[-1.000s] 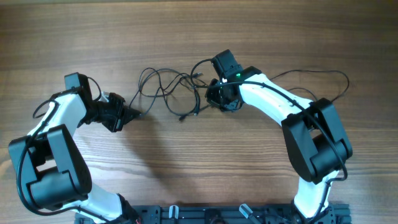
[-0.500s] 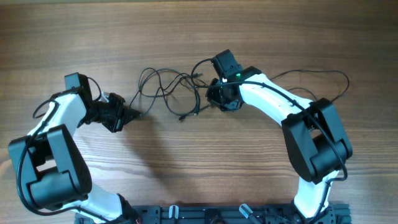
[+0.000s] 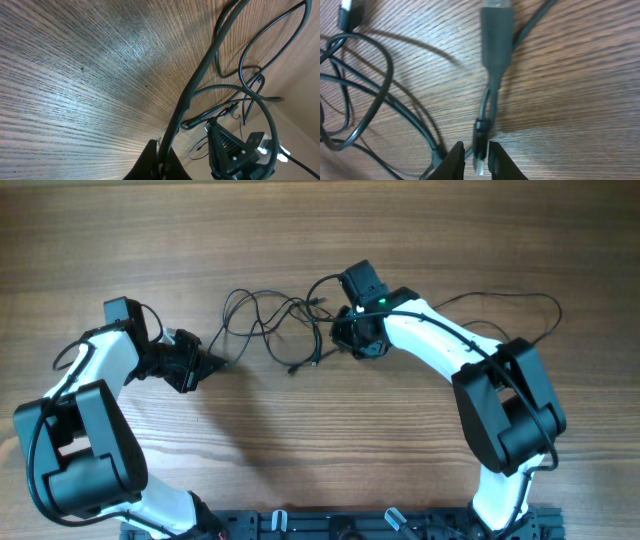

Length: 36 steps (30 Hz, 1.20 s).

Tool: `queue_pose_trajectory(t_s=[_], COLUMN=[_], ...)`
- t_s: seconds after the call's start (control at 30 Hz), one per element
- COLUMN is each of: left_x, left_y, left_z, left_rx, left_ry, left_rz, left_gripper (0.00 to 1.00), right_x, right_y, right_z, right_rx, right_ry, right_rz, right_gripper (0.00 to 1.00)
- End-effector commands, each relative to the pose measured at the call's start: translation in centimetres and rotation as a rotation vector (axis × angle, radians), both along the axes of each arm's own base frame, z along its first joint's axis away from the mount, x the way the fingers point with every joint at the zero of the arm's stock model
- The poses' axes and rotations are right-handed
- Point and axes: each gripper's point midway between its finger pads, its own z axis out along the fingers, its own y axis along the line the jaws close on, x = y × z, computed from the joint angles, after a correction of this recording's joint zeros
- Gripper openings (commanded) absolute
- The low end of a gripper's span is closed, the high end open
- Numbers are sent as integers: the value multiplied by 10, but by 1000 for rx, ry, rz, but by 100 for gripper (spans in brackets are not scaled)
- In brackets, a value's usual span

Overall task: Untangle cables
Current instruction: 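Lift and pull the held cable up-right with the right gripper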

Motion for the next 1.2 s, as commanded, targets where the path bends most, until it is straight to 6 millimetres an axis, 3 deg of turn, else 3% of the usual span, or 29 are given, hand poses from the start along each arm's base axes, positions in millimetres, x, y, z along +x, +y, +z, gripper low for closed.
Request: queue_pose_trajectory(t_s=[0.0, 0.27, 0.47, 0.6, 0.63, 0.9, 1.03, 1.1, 1.17], left_x=[0, -1, -1, -1, -1, -1, -1, -1, -1], left_y=[-1, -1, -1, -1, -1, -1, -1, -1, -1], left_z=[4, 4, 4, 4, 4, 4, 4, 4, 4], left_rx=[14, 14, 14, 14, 14, 16, 17, 17, 17], left_ry=[-4, -2, -2, -2, -2, -6, -9, -9, -8], left_rz=[0, 0, 0, 0, 0, -6, -8, -8, -8], left_gripper=[4, 4, 4, 4, 4, 4, 4, 4, 4], right_x=[-3, -4, 2, 32, 48, 114, 147, 147, 135], right_y=[0, 1, 12, 30, 34, 17, 19, 31, 42], right_z=[-20, -21, -7, 22, 31, 62, 104, 135, 169], right_rx=[-38, -33, 74, 187, 213, 119, 223, 402, 612], right_ry=[26, 32, 16, -150, -229, -537, -730, -784, -829], right_rz=[-5, -1, 41, 131, 143, 13, 33, 135, 287], right_gripper=[16, 4, 4, 4, 4, 4, 4, 4, 4])
